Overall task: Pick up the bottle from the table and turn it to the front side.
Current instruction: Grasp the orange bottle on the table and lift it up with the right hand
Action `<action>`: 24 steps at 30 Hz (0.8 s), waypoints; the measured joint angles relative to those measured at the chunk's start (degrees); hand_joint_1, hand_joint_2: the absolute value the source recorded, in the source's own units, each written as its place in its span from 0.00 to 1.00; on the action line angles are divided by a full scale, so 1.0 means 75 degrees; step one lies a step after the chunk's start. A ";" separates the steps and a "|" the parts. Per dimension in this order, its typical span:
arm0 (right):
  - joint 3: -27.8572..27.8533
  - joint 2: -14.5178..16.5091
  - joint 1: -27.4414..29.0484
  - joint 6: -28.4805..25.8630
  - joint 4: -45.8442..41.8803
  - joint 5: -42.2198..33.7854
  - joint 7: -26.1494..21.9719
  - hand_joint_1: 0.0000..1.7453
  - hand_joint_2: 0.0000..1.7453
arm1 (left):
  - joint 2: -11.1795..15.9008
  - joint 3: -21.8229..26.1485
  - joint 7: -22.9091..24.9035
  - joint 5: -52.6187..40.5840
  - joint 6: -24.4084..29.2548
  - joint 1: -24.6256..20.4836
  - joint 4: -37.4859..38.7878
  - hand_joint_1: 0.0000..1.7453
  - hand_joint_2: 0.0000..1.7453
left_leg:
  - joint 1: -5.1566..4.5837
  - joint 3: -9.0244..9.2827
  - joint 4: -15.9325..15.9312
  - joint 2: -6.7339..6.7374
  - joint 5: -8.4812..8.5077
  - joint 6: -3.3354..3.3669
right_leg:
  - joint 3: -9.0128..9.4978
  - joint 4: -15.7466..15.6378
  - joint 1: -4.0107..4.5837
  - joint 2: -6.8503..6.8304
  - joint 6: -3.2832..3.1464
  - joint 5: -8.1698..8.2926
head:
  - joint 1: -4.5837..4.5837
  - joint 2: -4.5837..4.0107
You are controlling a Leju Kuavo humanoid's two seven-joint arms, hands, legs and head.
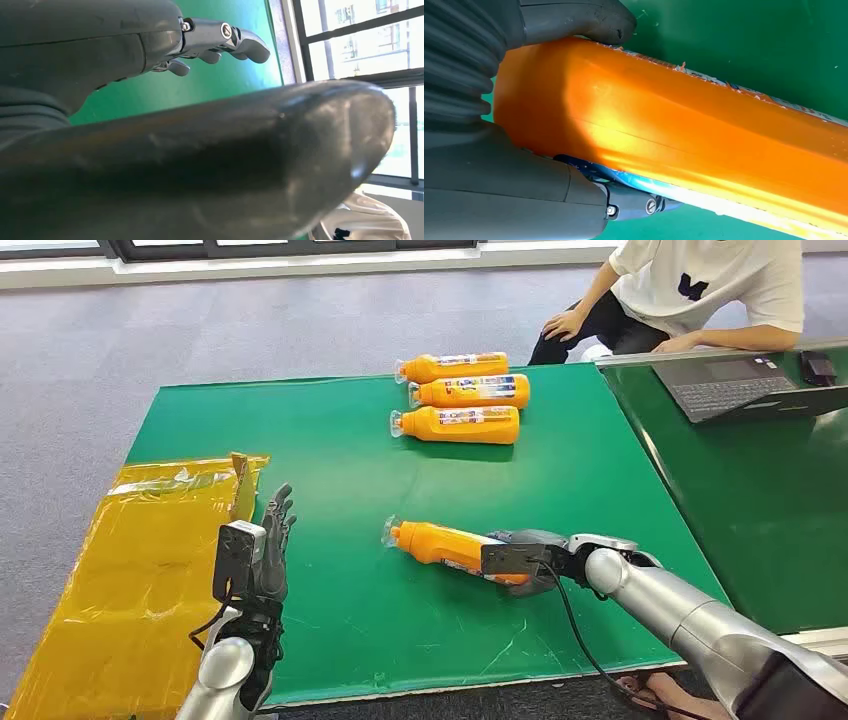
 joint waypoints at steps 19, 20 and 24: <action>-0.0558 0.0377 0.0585 -0.1028 0.0087 0.0755 -0.0126 1.00 1.00 | -0.0037 0.0000 0.0134 -0.0130 0.0010 0.0276 -0.0232 0.00 0.00 | 0.0000 0.0058 -0.0002 0.0033 -0.0013 -0.0005 | 0.0044 -0.0004 0.0017 0.0022 -0.0013 0.0002 | 0.0000 0.0000; -0.0626 0.0373 0.0634 -0.1068 0.0059 0.0758 -0.0134 1.00 1.00 | -0.0038 0.0000 0.0130 -0.0136 0.0010 0.0322 -0.0269 0.00 0.00 | 0.0000 0.0057 -0.0002 0.0034 -0.0014 -0.0005 | 0.0044 -0.0004 0.0017 0.0022 -0.0013 0.0002 | 0.0000 0.0000; -0.0801 0.0366 0.0764 -0.1129 -0.0018 0.0765 -0.0150 1.00 1.00 | -0.0039 0.0001 0.0125 -0.0140 0.0010 0.0432 -0.0381 0.00 0.00 | 0.0000 0.0057 -0.0002 0.0034 -0.0015 -0.0005 | 0.0045 -0.0005 0.0017 0.0020 -0.0013 0.0002 | -0.0001 0.0000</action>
